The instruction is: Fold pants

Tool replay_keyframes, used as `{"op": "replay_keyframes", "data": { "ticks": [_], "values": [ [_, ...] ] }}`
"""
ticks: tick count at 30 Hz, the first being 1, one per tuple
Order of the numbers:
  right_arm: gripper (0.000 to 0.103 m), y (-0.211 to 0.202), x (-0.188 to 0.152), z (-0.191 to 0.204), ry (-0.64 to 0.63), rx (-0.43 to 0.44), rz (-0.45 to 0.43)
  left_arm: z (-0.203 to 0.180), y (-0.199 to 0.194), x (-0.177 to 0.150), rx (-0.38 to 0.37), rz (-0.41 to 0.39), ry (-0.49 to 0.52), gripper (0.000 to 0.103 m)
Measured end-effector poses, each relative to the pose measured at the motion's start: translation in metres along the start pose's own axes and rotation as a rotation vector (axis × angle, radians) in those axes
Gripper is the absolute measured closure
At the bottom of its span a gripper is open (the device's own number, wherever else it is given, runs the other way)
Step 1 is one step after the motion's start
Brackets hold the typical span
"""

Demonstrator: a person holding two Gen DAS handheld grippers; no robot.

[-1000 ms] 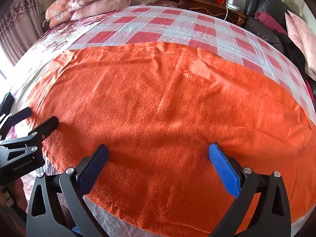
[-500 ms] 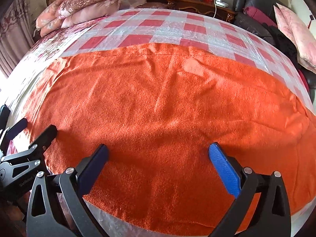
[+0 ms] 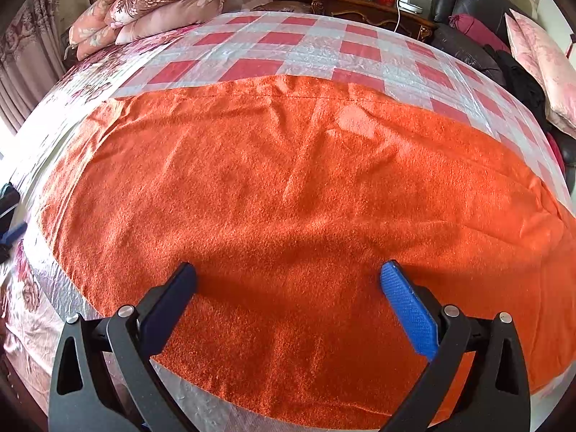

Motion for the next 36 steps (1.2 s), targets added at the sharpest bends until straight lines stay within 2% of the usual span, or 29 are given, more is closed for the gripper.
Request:
{"op": "replay_keyframes", "data": {
  "ticks": [5, 7, 10, 12, 13, 16, 22, 25, 28, 36],
  "values": [
    [0.005, -0.005, 0.005, 0.009, -0.021, 0.004, 0.003, 0.006, 0.030, -0.008, -0.207, 0.089, -0.146, 0.036],
    [0.005, -0.009, 0.007, 0.017, -0.040, 0.013, -0.006, 0.004, 0.044, -0.010, -0.284, 0.127, -0.187, 0.042],
    [0.005, -0.012, 0.010, 0.024, -0.052, 0.009, -0.011, 0.000, 0.054, -0.010, -0.354, 0.142, -0.213, 0.062],
    [0.005, -0.011, 0.009, 0.022, -0.046, -0.008, -0.006, -0.003, 0.054, -0.008, -0.354, 0.130, -0.200, 0.076],
    [0.005, -0.008, 0.007, 0.019, -0.037, -0.019, 0.004, -0.004, 0.052, -0.005, -0.359, 0.123, -0.191, 0.079],
    [0.005, -0.001, 0.003, 0.015, -0.023, -0.024, 0.034, -0.008, 0.046, -0.002, -0.290, 0.098, -0.127, 0.083],
    [0.005, 0.001, 0.002, 0.015, -0.015, -0.007, 0.039, -0.029, 0.032, 0.008, -0.084, 0.019, 0.039, 0.085],
    [0.005, 0.001, 0.002, 0.015, -0.018, -0.002, 0.039, -0.050, 0.023, 0.012, -0.010, -0.023, 0.124, 0.086],
    [0.005, 0.000, 0.002, 0.013, -0.021, -0.003, 0.040, -0.076, 0.014, 0.014, 0.096, -0.065, 0.234, 0.086],
    [0.005, -0.003, 0.001, -0.004, 0.008, -0.001, 0.041, -0.131, 0.007, 0.004, 0.346, -0.125, 0.494, 0.087]
  ]
}}
Point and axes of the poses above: each gripper's, at about its wrist camera, not at the fingertips, and y roughly the way its jaws point, z to its left, x to its top, the point moved 9 cm from there along y, roughly the way its jaws point, and after that the axes turned 1 degree about -z, right-handed, at the moved point
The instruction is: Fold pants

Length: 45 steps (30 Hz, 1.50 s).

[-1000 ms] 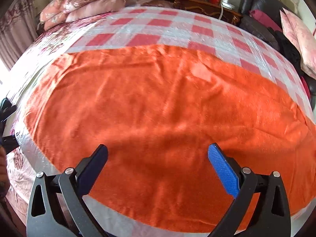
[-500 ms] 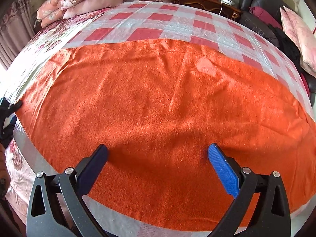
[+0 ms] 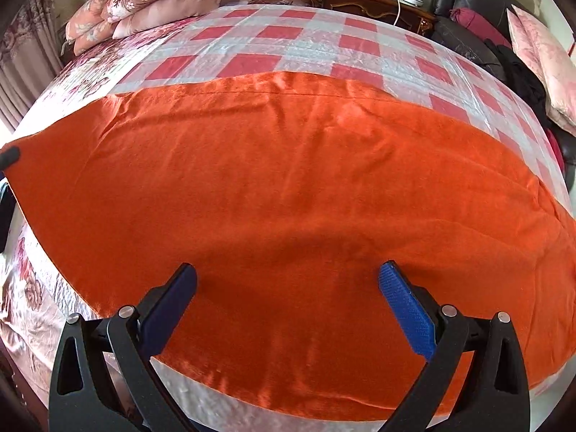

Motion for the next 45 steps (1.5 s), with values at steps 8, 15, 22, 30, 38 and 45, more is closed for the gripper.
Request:
{"op": "replay_keyframes", "data": {
  "ticks": [8, 15, 22, 30, 38, 45],
  "values": [
    [0.005, -0.013, 0.001, -0.029, 0.147, 0.206, 0.029, -0.119, -0.005, -0.008, 0.117, -0.063, 0.439, 0.087],
    [0.006, -0.021, 0.003, -0.074, 0.392, 0.455, 0.100, -0.250, 0.029, -0.116, -0.026, -0.046, 0.756, 0.087],
    [0.016, -0.025, 0.015, -0.082, 0.478, 0.608, 0.115, -0.262, 0.052, -0.175, -0.047, 0.007, 0.758, 0.087],
    [0.016, -0.021, 0.037, -0.030, 0.416, 0.741, 0.193, -0.255, 0.044, -0.170, -0.011, -0.042, 0.813, 0.087],
    [0.020, 0.004, 0.052, -0.009, 0.421, 0.781, 0.272, -0.254, 0.054, -0.192, 0.152, -0.137, 1.121, 0.085],
    [0.017, 0.002, 0.052, -0.001, 0.356, 0.771, 0.269, -0.257, 0.052, -0.197, 0.149, -0.177, 1.201, 0.085]
  ]
}}
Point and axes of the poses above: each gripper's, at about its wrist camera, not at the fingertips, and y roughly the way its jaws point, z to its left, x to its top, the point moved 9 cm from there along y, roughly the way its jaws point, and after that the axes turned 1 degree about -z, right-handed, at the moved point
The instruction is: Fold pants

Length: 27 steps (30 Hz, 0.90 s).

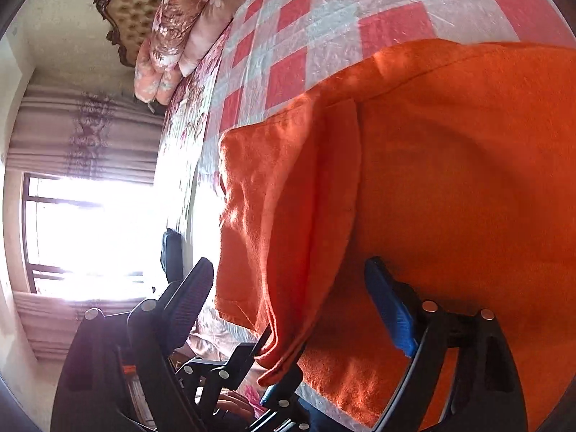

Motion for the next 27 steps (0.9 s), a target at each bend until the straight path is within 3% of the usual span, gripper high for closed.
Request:
{"op": "replay_keyframes", "data": {
  "ticks": [4, 6, 9, 10, 11, 18, 23, 25, 26, 27],
  "values": [
    [0.019, 0.008, 0.006, 0.007, -0.051, -0.045, 0.011, 0.009, -0.005, 0.003, -0.012, -0.022, -0.039, 0.085],
    [0.029, 0.011, 0.011, 0.009, -0.062, -0.064, 0.011, 0.014, -0.008, 0.006, -0.011, -0.038, -0.048, 0.085],
    [0.060, 0.016, 0.022, 0.008, -0.075, -0.101, -0.009, 0.014, -0.015, 0.010, -0.014, -0.054, -0.045, 0.085],
    [0.081, 0.015, 0.028, 0.006, -0.081, -0.116, -0.027, 0.010, -0.019, 0.013, -0.019, -0.059, -0.038, 0.085],
    [0.092, 0.011, 0.031, 0.005, -0.086, -0.132, -0.055, 0.004, -0.023, 0.018, -0.032, -0.072, -0.030, 0.089],
    [0.096, -0.056, 0.027, -0.026, -0.129, -0.210, -0.235, -0.045, -0.038, 0.051, -0.165, -0.124, -0.053, 0.090],
    [0.096, -0.070, 0.023, -0.066, -0.051, -0.208, -0.241, -0.072, -0.038, 0.058, -0.218, -0.128, -0.067, 0.090],
    [0.096, -0.065, 0.021, -0.074, -0.033, -0.194, -0.223, -0.075, -0.036, 0.055, -0.203, -0.131, -0.071, 0.082],
    [0.096, -0.062, 0.021, -0.077, -0.032, -0.198, -0.219, -0.077, -0.035, 0.051, -0.198, -0.122, -0.071, 0.064],
    [0.096, -0.060, 0.021, -0.079, -0.032, -0.201, -0.216, -0.082, -0.036, 0.049, -0.185, -0.120, -0.063, 0.055]
  ]
}}
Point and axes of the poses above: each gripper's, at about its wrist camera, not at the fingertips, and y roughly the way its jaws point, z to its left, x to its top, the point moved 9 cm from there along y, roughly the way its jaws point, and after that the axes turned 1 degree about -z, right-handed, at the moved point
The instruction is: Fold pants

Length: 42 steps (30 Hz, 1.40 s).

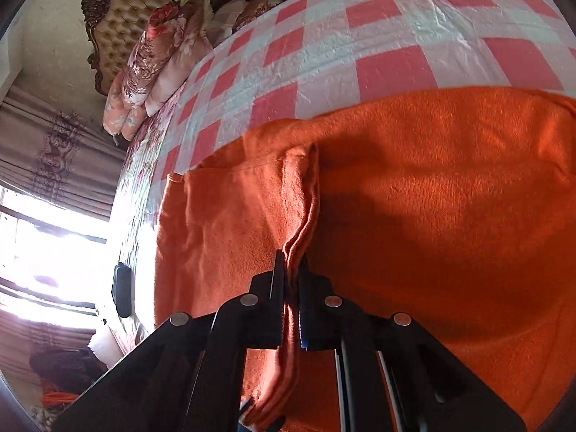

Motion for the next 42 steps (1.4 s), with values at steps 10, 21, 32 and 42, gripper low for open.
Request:
{"op": "replay_keyframes", "data": {
  "ticks": [10, 21, 32, 42],
  "values": [
    [0.095, 0.001, -0.005, 0.004, -0.066, -0.022, 0.005, -0.008, 0.010, 0.004, 0.013, 0.010, 0.021, 0.058],
    [0.089, 0.001, 0.007, 0.007, -0.069, -0.016, -0.004, -0.007, 0.000, 0.016, -0.033, 0.024, -0.030, 0.090],
    [0.097, -0.032, 0.012, 0.004, -0.138, -0.146, -0.112, -0.019, -0.012, 0.037, -0.068, -0.019, -0.022, 0.090],
    [0.096, -0.016, 0.005, -0.017, -0.151, -0.195, -0.084, -0.022, 0.008, 0.027, -0.107, 0.027, -0.040, 0.090]
  ]
}}
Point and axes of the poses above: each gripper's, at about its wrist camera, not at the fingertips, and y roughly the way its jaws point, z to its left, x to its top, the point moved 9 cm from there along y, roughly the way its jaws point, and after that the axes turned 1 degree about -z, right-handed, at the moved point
